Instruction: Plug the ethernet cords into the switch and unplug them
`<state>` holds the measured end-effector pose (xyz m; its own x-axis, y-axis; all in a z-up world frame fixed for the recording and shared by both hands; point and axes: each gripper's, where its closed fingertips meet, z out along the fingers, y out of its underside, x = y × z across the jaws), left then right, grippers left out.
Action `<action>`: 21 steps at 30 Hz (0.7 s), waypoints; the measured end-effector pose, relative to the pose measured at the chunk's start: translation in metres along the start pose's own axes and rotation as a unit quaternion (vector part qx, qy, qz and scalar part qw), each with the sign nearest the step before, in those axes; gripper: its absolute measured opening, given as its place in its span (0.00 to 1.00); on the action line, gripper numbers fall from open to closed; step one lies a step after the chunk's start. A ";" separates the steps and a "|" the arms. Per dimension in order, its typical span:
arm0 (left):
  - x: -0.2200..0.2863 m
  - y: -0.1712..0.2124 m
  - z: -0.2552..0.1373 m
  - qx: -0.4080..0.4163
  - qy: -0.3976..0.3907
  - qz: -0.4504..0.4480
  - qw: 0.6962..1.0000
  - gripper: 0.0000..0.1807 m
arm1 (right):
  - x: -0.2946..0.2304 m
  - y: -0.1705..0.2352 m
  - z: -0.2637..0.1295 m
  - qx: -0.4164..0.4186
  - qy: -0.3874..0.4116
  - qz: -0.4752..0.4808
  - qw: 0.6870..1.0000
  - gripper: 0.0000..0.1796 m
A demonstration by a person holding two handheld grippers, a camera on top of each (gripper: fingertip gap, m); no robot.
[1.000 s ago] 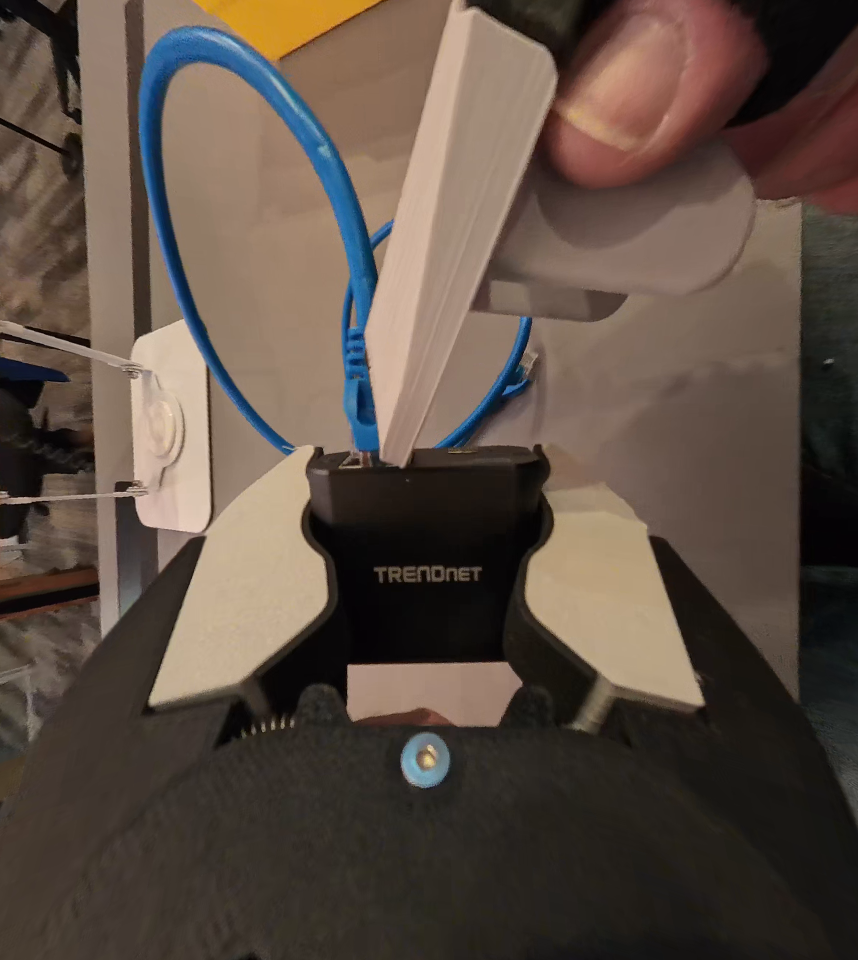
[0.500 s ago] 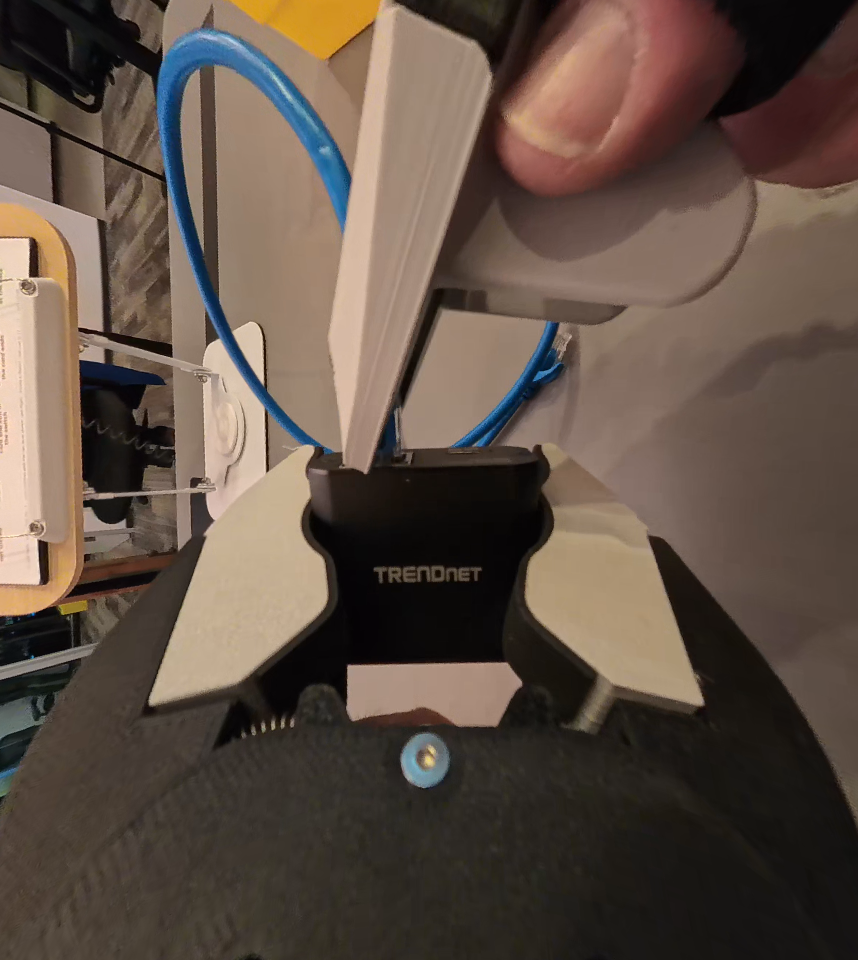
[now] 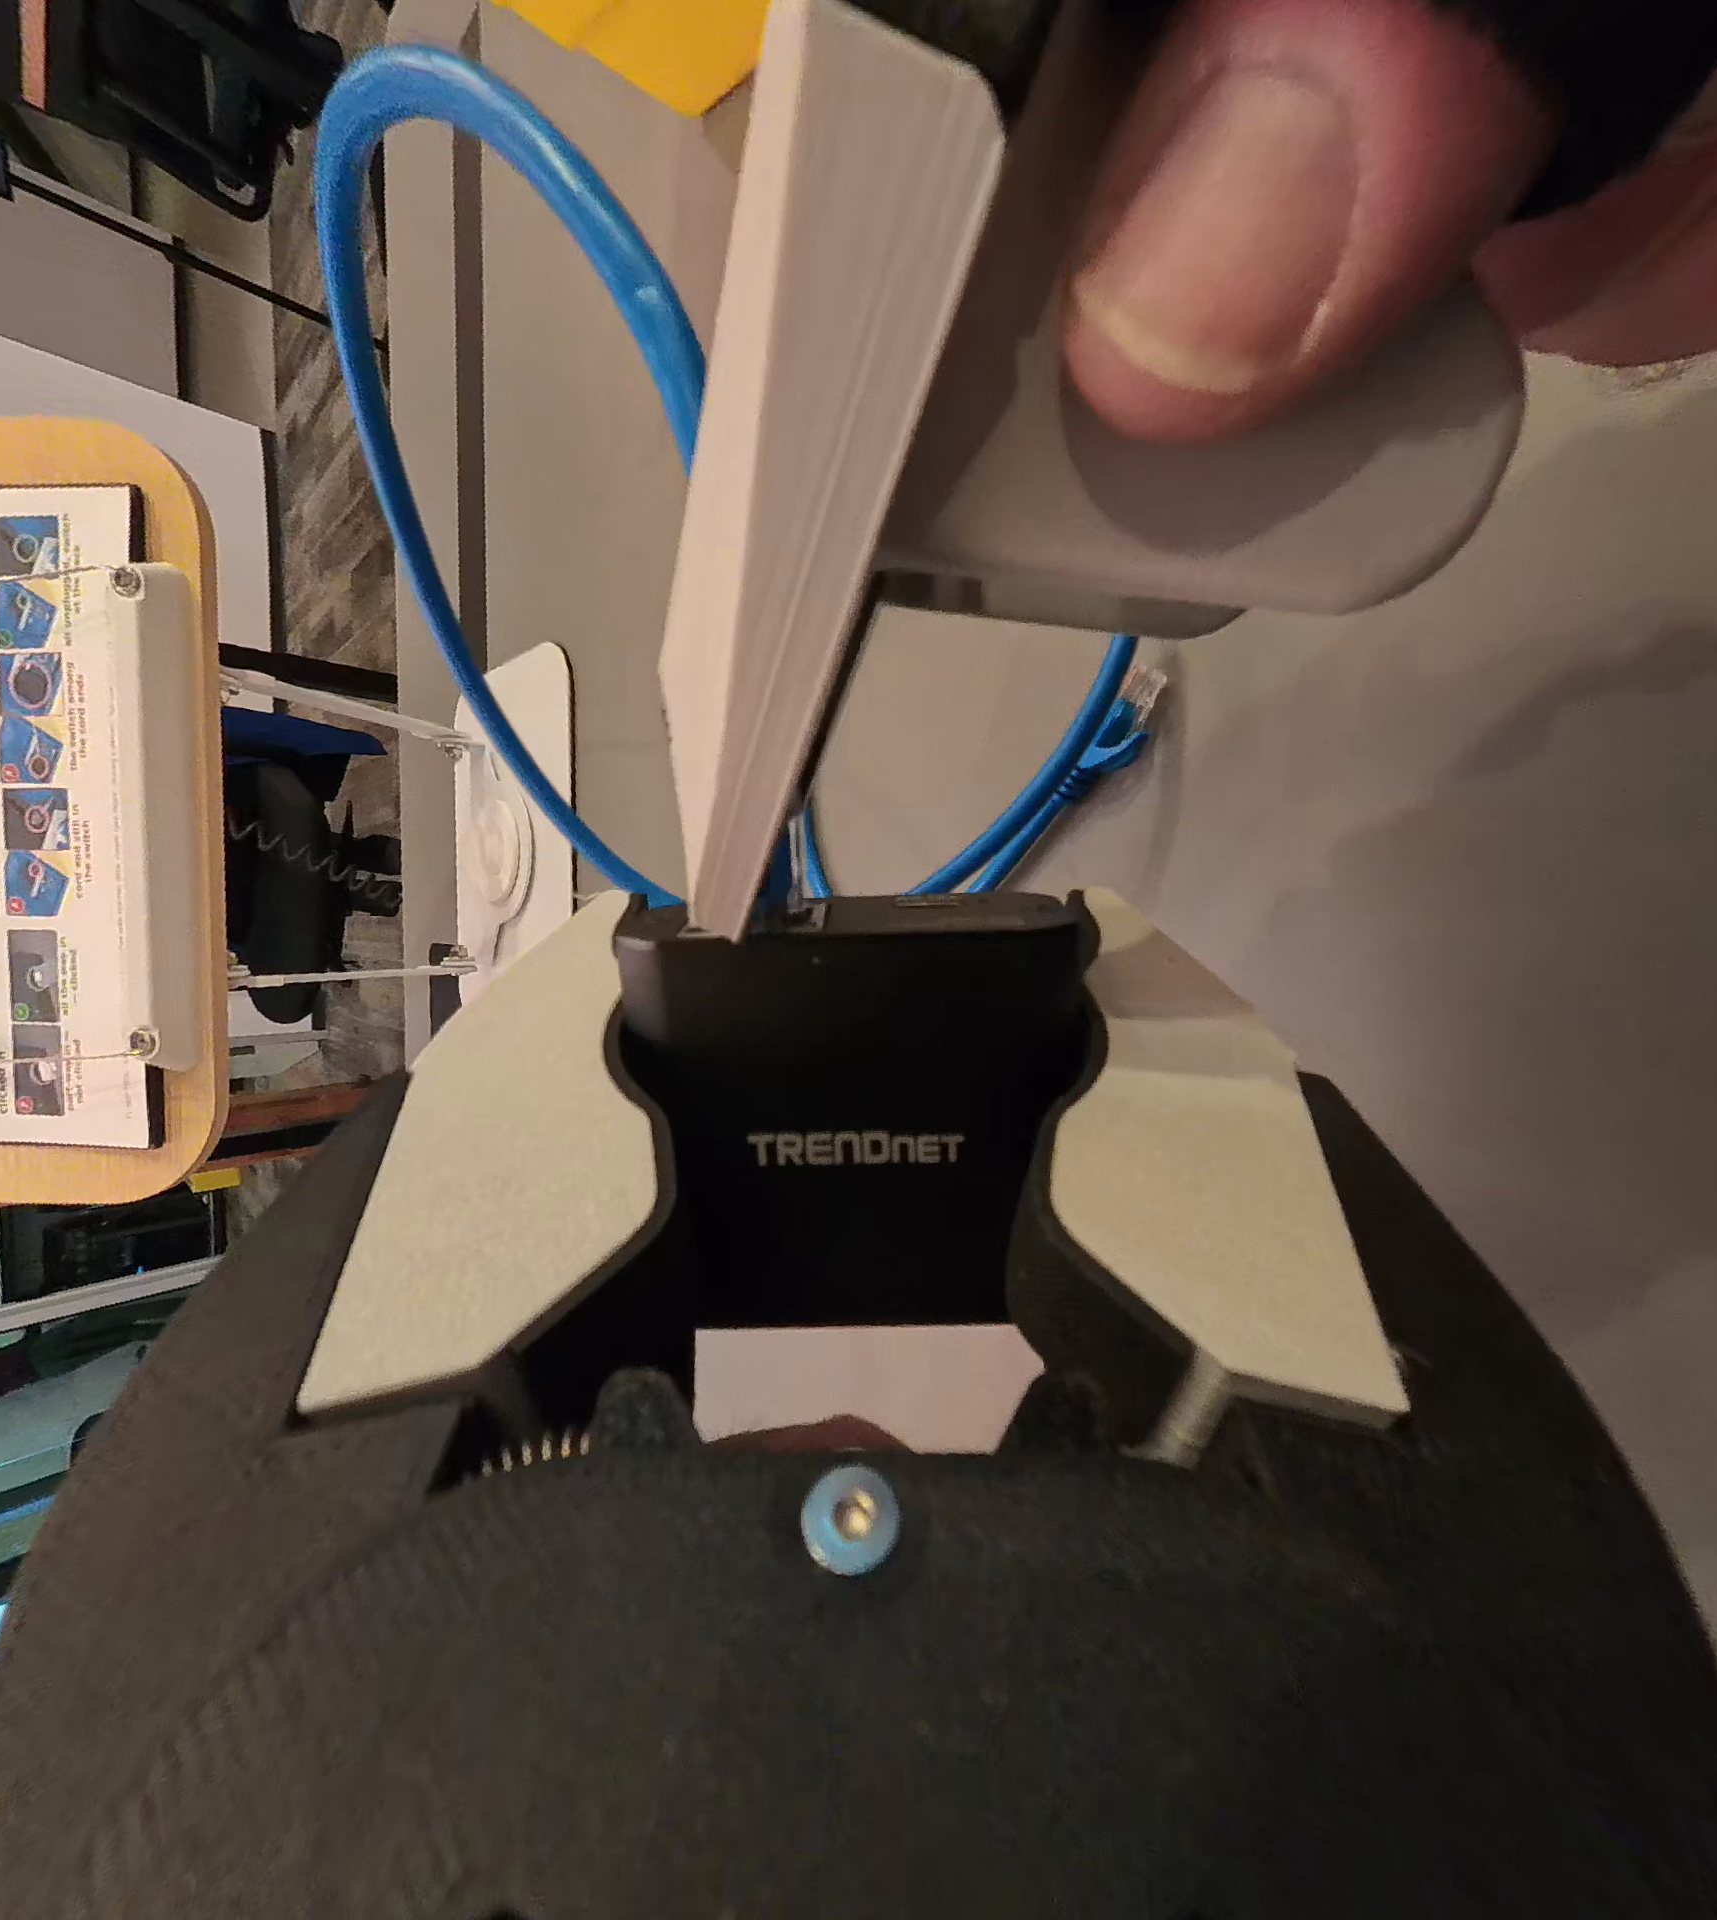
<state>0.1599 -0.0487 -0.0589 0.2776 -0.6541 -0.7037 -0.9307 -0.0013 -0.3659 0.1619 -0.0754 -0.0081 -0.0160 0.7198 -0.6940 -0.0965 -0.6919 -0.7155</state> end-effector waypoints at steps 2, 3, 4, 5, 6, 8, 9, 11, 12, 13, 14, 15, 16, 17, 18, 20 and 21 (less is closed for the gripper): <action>-0.001 -0.001 -0.001 0.003 0.000 -0.001 1.000 0.41 | -0.002 -0.001 -0.001 0.005 -0.008 0.004 1.000 0.09; -0.002 -0.001 -0.001 0.002 -0.003 -0.002 1.000 0.41 | -0.002 -0.003 -0.002 0.009 -0.011 0.007 1.000 0.09; -0.002 -0.001 -0.002 0.002 -0.001 -0.003 1.000 0.41 | -0.003 -0.003 -0.002 0.008 -0.012 0.008 1.000 0.09; -0.002 -0.001 -0.002 0.003 0.000 -0.004 1.000 0.41 | -0.002 -0.003 -0.002 0.008 -0.011 0.008 1.000 0.09; -0.002 -0.001 -0.002 0.002 -0.001 -0.003 1.000 0.41 | -0.002 -0.002 -0.002 0.007 -0.009 0.008 1.000 0.09; -0.001 0.000 -0.002 0.001 0.001 -0.004 1.000 0.41 | -0.002 -0.002 -0.001 0.004 -0.010 0.008 1.000 0.09; -0.001 -0.001 -0.002 0.000 -0.001 -0.004 1.000 0.41 | -0.002 -0.002 -0.002 0.002 -0.009 0.006 1.000 0.09; -0.002 -0.001 -0.002 -0.002 -0.003 -0.003 1.000 0.41 | -0.002 -0.002 -0.001 0.000 -0.001 -0.003 1.000 0.08; -0.002 -0.001 -0.002 -0.001 -0.001 -0.004 1.000 0.41 | -0.002 -0.002 -0.002 -0.002 0.000 -0.006 1.000 0.08; -0.002 -0.001 -0.002 -0.002 -0.002 -0.005 1.000 0.41 | -0.002 -0.002 -0.002 -0.003 0.002 -0.008 1.000 0.08; -0.002 -0.001 -0.002 -0.004 -0.003 -0.005 1.000 0.41 | -0.002 -0.002 -0.002 -0.004 0.006 -0.013 1.000 0.09; -0.002 -0.001 -0.002 -0.004 -0.004 -0.004 1.000 0.41 | -0.002 -0.002 -0.002 -0.006 0.008 -0.016 1.000 0.09; -0.001 -0.001 -0.001 -0.004 -0.003 -0.005 1.000 0.41 | -0.002 -0.002 -0.002 -0.007 0.010 -0.018 1.000 0.08; -0.001 -0.001 -0.001 -0.005 -0.004 -0.005 1.000 0.41 | -0.002 -0.002 -0.002 -0.008 0.013 -0.022 1.000 0.08; -0.001 -0.001 -0.001 -0.006 -0.004 -0.005 1.000 0.41 | -0.002 -0.001 -0.002 -0.011 0.015 -0.026 0.999 0.08; -0.002 -0.001 -0.001 -0.009 -0.004 -0.010 1.000 0.41 | -0.001 -0.002 -0.002 -0.016 0.021 -0.037 0.999 0.07; -0.002 -0.001 -0.001 -0.010 -0.004 -0.012 1.000 0.41 | -0.001 -0.003 -0.001 -0.013 0.024 -0.043 0.999 0.07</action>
<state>0.1598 -0.0480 -0.0563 0.3017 -0.6478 -0.6995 -0.9283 -0.0323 -0.3704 0.1635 -0.0743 -0.0052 0.0391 0.7735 -0.6326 -0.0694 -0.6294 -0.7740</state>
